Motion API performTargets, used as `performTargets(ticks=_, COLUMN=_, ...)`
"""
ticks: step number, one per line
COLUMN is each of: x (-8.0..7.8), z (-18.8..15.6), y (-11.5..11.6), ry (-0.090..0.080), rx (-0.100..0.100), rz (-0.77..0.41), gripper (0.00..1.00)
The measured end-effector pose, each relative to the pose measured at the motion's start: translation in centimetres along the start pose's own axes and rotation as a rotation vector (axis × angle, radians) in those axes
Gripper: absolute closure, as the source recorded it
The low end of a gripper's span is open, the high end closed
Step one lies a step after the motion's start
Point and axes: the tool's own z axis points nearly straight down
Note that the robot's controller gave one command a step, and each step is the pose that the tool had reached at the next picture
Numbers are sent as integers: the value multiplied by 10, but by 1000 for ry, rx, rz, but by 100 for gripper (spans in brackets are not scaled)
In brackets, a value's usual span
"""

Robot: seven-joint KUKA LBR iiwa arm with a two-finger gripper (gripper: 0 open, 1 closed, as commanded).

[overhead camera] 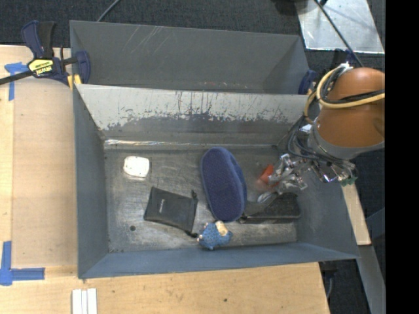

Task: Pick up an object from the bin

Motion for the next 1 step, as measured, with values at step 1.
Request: performTargets(ticks=1, x=-1, z=1, y=0, ry=-5, rx=0, rz=0, gripper=0)
